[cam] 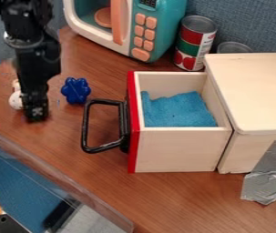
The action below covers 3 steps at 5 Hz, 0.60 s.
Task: Close the drawer
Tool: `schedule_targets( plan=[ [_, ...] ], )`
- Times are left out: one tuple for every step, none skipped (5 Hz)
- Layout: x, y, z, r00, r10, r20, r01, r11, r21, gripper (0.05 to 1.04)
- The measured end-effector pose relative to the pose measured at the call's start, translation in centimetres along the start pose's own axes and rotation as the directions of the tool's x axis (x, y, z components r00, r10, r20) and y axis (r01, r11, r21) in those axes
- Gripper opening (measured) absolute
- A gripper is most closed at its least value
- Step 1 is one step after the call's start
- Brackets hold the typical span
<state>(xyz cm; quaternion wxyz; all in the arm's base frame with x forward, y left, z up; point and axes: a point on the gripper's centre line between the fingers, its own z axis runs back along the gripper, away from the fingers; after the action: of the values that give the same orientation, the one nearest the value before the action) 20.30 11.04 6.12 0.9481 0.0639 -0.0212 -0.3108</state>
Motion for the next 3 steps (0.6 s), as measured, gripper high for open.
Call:
schedule_targets(
  plan=[
    [-0.1, -0.7, -0.4, 0.998, -0.055, 0.006, 0.056, 0.998, -0.025, 1.005],
    [-0.3, -1.6, -0.9, 0.995, -0.101, 0.008, 0.102, 0.994, -0.046, 1.005],
    [-0.1, -2.2, -1.0, 0.992, -0.122, 0.021, 0.123, 0.991, -0.048, 1.005]
  ],
)
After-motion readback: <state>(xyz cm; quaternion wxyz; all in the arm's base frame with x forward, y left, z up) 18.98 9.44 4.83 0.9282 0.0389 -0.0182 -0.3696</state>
